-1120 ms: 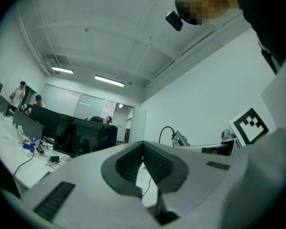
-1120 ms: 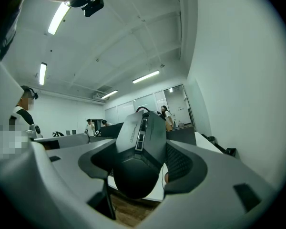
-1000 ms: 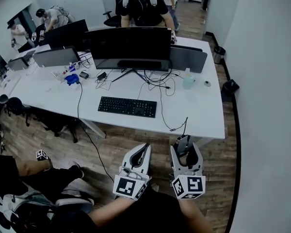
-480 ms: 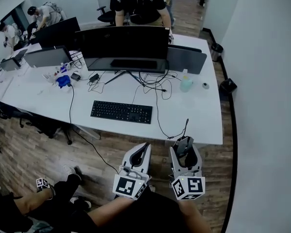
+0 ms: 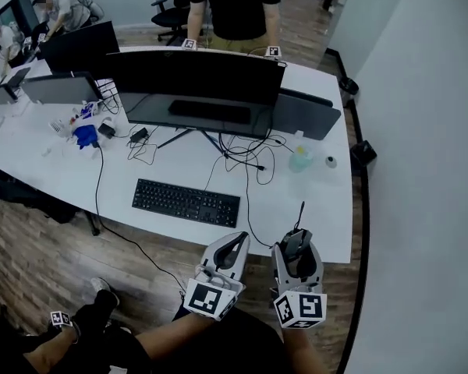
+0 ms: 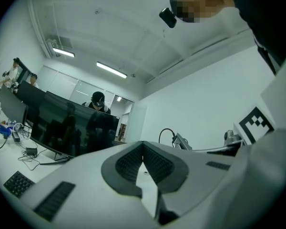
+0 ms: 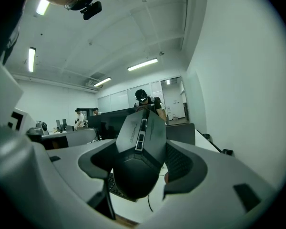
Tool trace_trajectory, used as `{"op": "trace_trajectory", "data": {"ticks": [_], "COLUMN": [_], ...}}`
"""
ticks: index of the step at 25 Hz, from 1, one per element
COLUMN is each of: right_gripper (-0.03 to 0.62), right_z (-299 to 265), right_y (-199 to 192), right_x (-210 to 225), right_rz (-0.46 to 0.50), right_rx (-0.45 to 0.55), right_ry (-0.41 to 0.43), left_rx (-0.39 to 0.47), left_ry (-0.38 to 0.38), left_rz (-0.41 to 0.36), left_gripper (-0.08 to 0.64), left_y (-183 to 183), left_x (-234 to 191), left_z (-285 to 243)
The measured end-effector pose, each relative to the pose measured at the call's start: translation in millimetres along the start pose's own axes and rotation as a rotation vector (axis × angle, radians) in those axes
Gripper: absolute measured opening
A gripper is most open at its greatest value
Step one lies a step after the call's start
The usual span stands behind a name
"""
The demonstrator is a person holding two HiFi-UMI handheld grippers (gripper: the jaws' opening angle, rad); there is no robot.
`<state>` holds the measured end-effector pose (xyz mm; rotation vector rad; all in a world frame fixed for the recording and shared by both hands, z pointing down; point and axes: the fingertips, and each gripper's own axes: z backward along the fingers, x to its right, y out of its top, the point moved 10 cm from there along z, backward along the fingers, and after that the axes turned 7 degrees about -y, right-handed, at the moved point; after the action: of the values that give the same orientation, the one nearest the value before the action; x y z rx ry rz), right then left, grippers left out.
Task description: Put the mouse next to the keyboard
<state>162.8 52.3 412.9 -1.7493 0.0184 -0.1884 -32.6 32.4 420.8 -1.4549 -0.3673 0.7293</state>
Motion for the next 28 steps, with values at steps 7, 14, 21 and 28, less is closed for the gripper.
{"op": "trace_trajectory", "data": {"ticks": [7,14,21,28], "right_gripper": [0.319,0.319,0.319,0.319], "right_z": [-66.6,-117.2,-146.0,-167.0], "right_y": [-2.0,-10.4,-19.5,-44.9], "right_x": [-5.7,-12.6,-18.9,-13.0], "right_rz": [-0.007,-0.032,-0.032,-0.005], "right_rx": [-0.079,-0.129,-0.189,-0.272], "right_ry": [-0.039,-0.094,-0.129,-0.139], "left_rx": [-0.025,-0.008,0.015,-0.020], "left_ry": [0.001,-0.047,-0.095,-0.082], "left_rz": [0.026,0.029,0.019,-0.007], "left_gripper": [0.011,0.011,0.011,0.011], "left_y": [-0.4,3.7,3.1,-10.3], "left_x": [-65.1,-106.7,-135.0,-147.0], "left_z": [-43.5,-81.5,-101.5,-106.9]}}
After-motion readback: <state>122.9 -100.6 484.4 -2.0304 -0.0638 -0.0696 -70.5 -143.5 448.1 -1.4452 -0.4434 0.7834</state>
